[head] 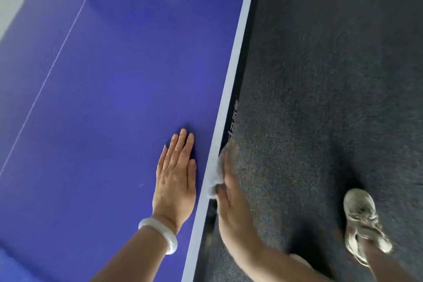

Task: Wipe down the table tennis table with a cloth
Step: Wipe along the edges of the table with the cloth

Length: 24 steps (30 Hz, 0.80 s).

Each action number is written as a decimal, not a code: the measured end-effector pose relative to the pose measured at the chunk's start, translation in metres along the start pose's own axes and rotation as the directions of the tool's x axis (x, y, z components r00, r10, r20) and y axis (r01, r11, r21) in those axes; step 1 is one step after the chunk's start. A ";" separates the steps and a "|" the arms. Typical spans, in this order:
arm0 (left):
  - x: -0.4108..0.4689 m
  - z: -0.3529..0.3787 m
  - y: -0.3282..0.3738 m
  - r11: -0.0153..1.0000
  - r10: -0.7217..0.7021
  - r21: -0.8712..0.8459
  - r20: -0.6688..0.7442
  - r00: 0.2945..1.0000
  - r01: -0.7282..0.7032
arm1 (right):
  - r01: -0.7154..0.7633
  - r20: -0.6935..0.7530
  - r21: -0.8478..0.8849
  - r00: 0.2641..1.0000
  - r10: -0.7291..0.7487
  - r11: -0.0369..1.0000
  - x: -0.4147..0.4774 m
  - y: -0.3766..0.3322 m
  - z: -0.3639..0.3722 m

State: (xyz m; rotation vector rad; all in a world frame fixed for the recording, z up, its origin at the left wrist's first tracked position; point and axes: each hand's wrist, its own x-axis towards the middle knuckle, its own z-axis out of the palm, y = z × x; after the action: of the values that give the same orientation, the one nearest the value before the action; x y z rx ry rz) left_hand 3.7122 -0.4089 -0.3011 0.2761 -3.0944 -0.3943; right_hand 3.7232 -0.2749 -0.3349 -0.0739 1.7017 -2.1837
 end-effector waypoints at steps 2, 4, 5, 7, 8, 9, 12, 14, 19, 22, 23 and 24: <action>-0.003 -0.001 -0.001 1.000 -0.014 0.002 -0.011 1.000 0.014 | -0.075 0.090 -0.069 0.993 0.081 0.995 -0.040 0.010 0.008; 0.000 0.001 0.001 1.000 -0.025 0.009 0.004 1.000 0.025 | -0.155 0.085 -0.057 0.983 0.160 0.986 -0.043 0.009 0.007; 0.001 0.001 0.002 0.999 -0.039 0.007 0.012 0.999 0.039 | -0.172 0.076 -0.012 0.982 0.172 0.985 -0.030 0.004 0.005; 0.001 0.001 0.004 0.997 -0.073 0.002 0.038 0.997 0.073 | -0.168 0.059 0.074 0.985 0.164 0.983 0.015 -0.008 -0.003; 0.002 -0.001 0.005 0.995 -0.095 0.007 0.055 0.994 0.095 | -0.156 0.052 0.093 0.987 0.152 0.983 0.045 -0.013 -0.010; 0.005 -0.003 0.006 0.994 -0.107 0.027 0.071 0.992 0.106 | -0.144 0.045 0.086 0.989 0.141 0.986 0.079 -0.017 -0.020; 0.025 -0.010 0.010 0.992 -0.103 0.080 0.067 0.992 0.097 | -0.107 0.012 -0.031 0.994 0.108 0.994 0.173 -0.031 -0.052; 0.055 -0.012 0.022 0.995 -0.054 0.083 0.078 0.995 0.047 | -0.081 -0.002 -0.055 0.997 0.081 0.995 0.202 -0.038 -0.063; 0.173 -0.005 0.065 0.985 0.091 0.138 0.065 0.994 -0.099 | -0.070 0.134 0.009 0.989 0.068 0.997 0.141 -0.016 -0.056; 0.251 0.000 0.087 0.991 0.063 0.110 0.082 0.995 -0.071 | -0.153 0.281 -0.102 0.943 0.176 0.983 0.108 0.000 -0.051; 0.275 0.000 0.091 0.994 0.040 0.101 0.094 0.995 -0.050 | -0.168 0.324 -0.153 0.922 0.210 0.974 0.109 0.001 -0.051; 0.297 0.000 0.094 0.994 0.016 0.105 0.109 0.994 -0.027 | -0.180 0.353 -0.185 0.905 0.236 0.966 0.114 -0.002 -0.052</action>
State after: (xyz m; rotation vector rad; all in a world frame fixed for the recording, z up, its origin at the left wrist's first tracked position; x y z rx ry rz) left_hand 3.4039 -0.3719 -0.2810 0.2295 -3.2278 -0.2519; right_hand 3.6029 -0.2627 -0.3683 -0.3113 1.5681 -1.7524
